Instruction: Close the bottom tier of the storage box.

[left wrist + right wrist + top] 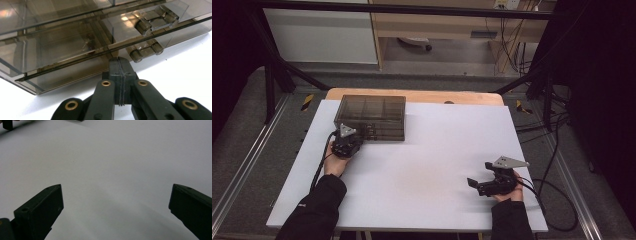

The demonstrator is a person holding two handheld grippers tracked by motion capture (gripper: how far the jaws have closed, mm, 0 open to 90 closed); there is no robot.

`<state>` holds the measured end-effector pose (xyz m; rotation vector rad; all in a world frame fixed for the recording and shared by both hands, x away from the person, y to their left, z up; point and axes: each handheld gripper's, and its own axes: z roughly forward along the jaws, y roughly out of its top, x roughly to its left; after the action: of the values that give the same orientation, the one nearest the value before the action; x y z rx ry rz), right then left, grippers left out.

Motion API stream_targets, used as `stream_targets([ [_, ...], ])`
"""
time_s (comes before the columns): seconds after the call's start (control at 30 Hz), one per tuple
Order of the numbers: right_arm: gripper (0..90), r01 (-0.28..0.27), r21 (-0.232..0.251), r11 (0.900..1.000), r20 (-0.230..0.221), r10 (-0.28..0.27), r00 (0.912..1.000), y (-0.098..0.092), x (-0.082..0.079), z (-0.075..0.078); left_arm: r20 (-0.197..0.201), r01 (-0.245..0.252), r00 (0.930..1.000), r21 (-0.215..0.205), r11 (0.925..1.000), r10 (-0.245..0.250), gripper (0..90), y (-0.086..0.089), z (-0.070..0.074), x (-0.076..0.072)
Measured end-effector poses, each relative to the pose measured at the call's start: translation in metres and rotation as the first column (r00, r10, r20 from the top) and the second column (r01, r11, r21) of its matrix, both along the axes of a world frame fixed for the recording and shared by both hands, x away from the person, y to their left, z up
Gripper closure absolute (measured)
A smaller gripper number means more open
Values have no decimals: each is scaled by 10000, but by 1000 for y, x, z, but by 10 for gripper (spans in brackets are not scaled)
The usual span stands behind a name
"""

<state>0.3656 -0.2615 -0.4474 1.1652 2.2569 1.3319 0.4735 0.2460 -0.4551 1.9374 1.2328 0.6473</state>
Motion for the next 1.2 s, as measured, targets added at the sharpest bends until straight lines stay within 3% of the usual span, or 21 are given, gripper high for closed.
stream_targets([
  [0.57,2,6,2,10000,22,-6,10000,0,0,0,28,-120,9999,29,9999,119,895,1,1,-1],
  [0.83,3,-15,20,10000,29,15,10000,0,0,0,-220,286,9993,-51,9996,-287,882,1,14,-17],
  [1.07,2,-11,89,10000,40,10,10000,0,-1,0,-101,809,9966,-230,9965,-812,780,4,20,-44],
  [1.2,2,-43,61,10000,17,43,10000,0,-1,0,-208,1160,9930,-274,9929,-1166,599,9,18,-60],
])
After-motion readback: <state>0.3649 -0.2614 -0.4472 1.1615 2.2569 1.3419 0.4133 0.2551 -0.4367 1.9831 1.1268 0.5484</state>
